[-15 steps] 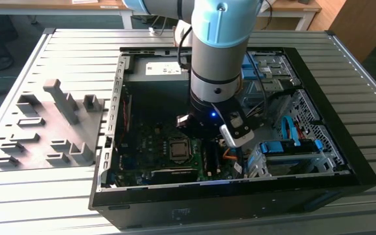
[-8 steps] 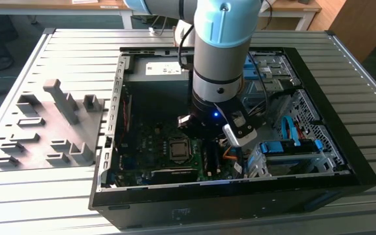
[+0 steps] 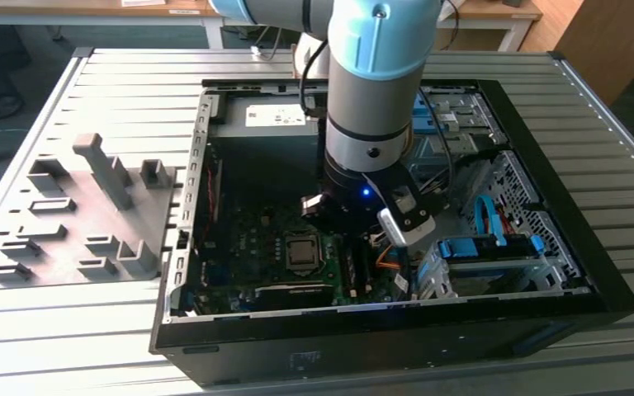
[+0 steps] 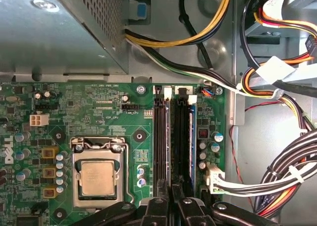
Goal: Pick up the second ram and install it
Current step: 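Insert the second ram into the second slot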
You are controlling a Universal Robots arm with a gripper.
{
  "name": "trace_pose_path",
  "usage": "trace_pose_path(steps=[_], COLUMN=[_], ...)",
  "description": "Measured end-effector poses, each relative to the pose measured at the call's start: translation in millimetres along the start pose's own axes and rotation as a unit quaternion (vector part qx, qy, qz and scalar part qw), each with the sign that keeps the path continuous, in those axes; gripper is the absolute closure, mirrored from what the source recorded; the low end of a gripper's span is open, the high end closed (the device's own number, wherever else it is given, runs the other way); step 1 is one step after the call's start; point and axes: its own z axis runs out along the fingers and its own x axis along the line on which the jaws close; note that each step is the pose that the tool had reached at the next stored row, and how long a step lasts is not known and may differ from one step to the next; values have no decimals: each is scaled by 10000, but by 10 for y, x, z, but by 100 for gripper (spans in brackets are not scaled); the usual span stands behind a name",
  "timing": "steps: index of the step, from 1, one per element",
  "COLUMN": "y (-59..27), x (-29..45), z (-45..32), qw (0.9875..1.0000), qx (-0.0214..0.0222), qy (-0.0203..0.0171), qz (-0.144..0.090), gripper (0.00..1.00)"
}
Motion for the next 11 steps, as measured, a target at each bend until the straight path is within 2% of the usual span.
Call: trace_pose_path(steps=[11], y=[1], x=[10], z=[15], qw=[10000], qx=[-1], qy=[0], qz=[45], gripper=[86])
